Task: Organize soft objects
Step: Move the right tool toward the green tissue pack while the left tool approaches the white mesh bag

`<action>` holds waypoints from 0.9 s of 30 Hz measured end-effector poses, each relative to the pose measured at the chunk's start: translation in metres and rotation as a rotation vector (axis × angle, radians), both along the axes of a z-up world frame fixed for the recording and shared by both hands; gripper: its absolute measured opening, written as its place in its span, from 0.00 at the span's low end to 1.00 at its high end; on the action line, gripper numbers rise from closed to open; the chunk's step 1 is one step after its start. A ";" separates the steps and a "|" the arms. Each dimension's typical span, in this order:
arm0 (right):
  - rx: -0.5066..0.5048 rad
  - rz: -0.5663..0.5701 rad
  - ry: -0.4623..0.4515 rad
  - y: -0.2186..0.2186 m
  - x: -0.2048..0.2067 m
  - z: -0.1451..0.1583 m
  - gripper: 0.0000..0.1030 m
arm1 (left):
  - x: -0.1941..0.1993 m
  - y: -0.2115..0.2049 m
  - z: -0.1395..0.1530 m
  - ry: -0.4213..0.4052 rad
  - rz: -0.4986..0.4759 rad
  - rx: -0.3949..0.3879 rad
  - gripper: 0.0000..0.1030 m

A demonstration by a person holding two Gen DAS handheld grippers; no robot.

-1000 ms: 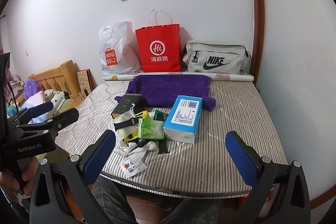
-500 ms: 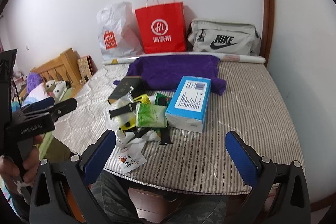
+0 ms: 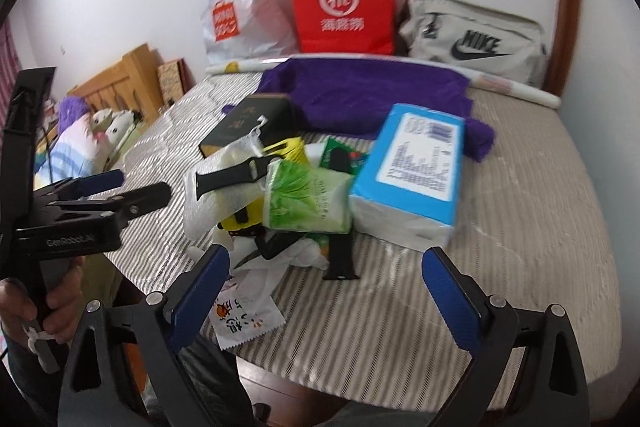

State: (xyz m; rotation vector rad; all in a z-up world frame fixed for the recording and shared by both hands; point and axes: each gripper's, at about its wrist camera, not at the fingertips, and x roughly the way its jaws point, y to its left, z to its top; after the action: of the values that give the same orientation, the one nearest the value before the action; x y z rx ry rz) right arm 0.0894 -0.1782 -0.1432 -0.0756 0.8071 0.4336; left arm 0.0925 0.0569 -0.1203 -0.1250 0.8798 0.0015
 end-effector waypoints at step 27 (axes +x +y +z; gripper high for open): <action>0.007 0.041 0.110 0.039 0.066 -0.048 0.60 | 0.038 -0.002 -0.042 0.027 -0.144 -0.025 0.86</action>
State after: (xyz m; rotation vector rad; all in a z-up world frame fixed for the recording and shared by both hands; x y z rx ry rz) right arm 0.1558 -0.1389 -0.1917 -0.0624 0.9129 0.4827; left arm 0.1301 0.0544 -0.1624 -0.0853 0.9142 -0.1422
